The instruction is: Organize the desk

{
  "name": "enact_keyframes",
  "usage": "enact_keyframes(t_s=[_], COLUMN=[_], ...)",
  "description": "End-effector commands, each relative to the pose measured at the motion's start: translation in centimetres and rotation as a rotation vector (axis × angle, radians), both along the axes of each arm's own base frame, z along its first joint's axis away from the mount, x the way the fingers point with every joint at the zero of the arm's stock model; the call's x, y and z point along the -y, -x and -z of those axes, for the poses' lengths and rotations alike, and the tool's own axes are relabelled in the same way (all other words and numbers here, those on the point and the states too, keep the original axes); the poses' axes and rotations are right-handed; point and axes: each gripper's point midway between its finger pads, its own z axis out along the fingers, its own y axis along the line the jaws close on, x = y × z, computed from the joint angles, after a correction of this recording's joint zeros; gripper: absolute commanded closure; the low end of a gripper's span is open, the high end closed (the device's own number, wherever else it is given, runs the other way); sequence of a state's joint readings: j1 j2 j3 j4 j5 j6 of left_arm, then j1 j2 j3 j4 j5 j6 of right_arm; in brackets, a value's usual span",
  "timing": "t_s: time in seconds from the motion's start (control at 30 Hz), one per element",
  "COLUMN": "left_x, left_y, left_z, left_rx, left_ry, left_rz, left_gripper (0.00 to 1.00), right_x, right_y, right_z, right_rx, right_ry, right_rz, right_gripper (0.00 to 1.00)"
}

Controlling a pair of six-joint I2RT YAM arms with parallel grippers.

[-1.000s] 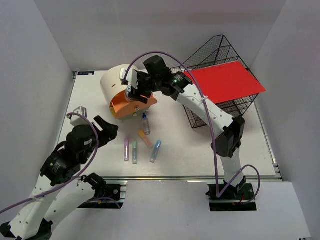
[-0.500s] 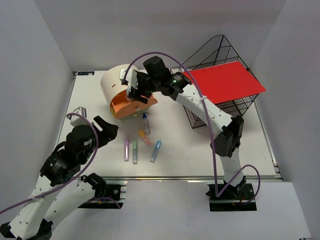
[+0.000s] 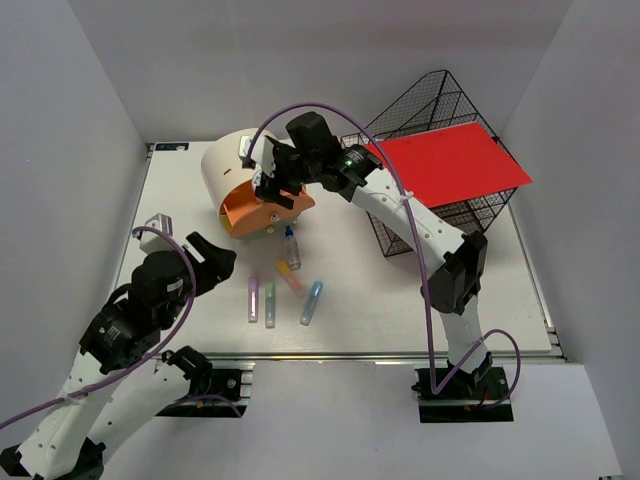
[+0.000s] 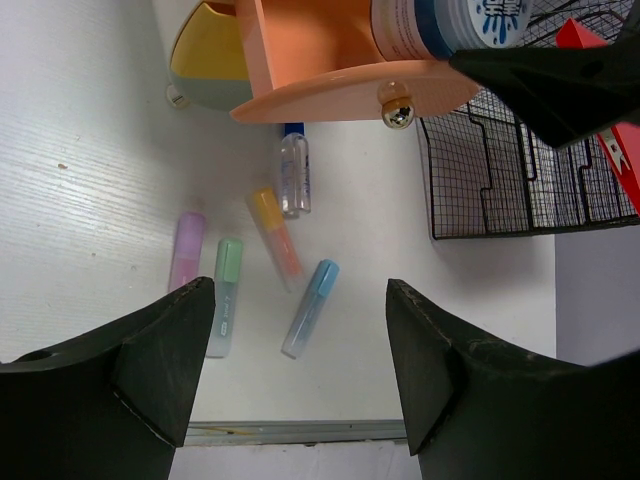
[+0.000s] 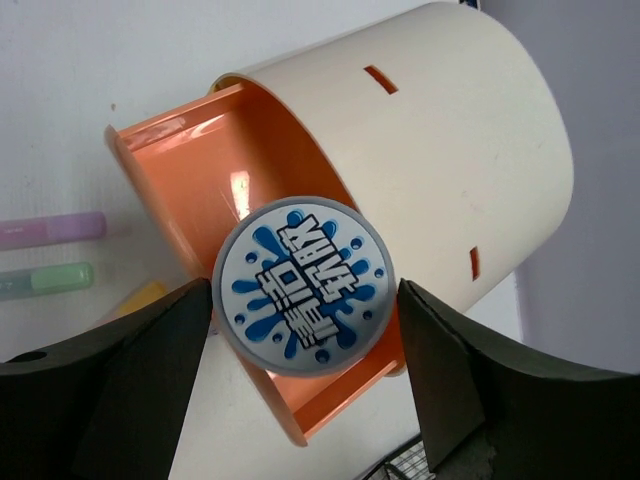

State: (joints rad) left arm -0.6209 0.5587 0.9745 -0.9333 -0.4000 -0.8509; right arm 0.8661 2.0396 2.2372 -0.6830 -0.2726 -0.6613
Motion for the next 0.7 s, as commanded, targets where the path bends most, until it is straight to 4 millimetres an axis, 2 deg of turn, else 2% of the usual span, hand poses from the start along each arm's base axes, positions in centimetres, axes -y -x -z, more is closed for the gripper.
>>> enact_keyframes(t_s=[0.0,0.1,0.3,0.43,0.5,0.53,0.57,0.6,0.67], left_x=[0.0,-0.1,-0.2,-0.2,-0.2,-0.3,-0.3,-0.4,-0.4], left_y=[0.1,0.1,0.2,0.2,0.3,0.3,0.3,0.3,0.4], left_z=[-0.3,-0.3,-0.3,-0.3,-0.3,-0.4,-0.5,-0.6,-0.8], left_rx=[0.008,0.007,0.006,0.007,0.005,0.007,0.011,0.012,0.015], left_ry=[0.013,0.011,0.008,0.01,0.007,0.009,0.013,0.011,0.012], left_rz=[-0.001,-0.002,-0.005,-0.003,-0.005,-0.005,-0.007,-0.007,-0.009], left_gripper=[0.21,0.21,0.21,0.21,0.21,0.21,0.21,0.21,0.21], right_x=[-0.8,-0.9,-0.8,-0.9,-0.8,-0.7,-0.4,-0.4,0.5], right_y=[-0.2,0.0,0.0,0.0,0.7,1.1,1.4,2.6,4.2], right_z=[-5.0,-4.8,-5.1,-7.4,-9.4,-10.5,-11.6,-12.5,-12.9], right_rx=[0.089,0.086,0.09,0.109,0.112,0.108,0.109,0.098,0.117], right_ry=[-0.12,-0.117,-0.123,-0.189,-0.243,-0.274,-0.295,-0.309,-0.285], right_rz=[-0.017,-0.02,-0.021,-0.013,-0.022,-0.03,-0.039,-0.087,-0.176], right_gripper=[0.19,0.14,0.14,0.18,0.34,0.46,0.73,0.84,1.0])
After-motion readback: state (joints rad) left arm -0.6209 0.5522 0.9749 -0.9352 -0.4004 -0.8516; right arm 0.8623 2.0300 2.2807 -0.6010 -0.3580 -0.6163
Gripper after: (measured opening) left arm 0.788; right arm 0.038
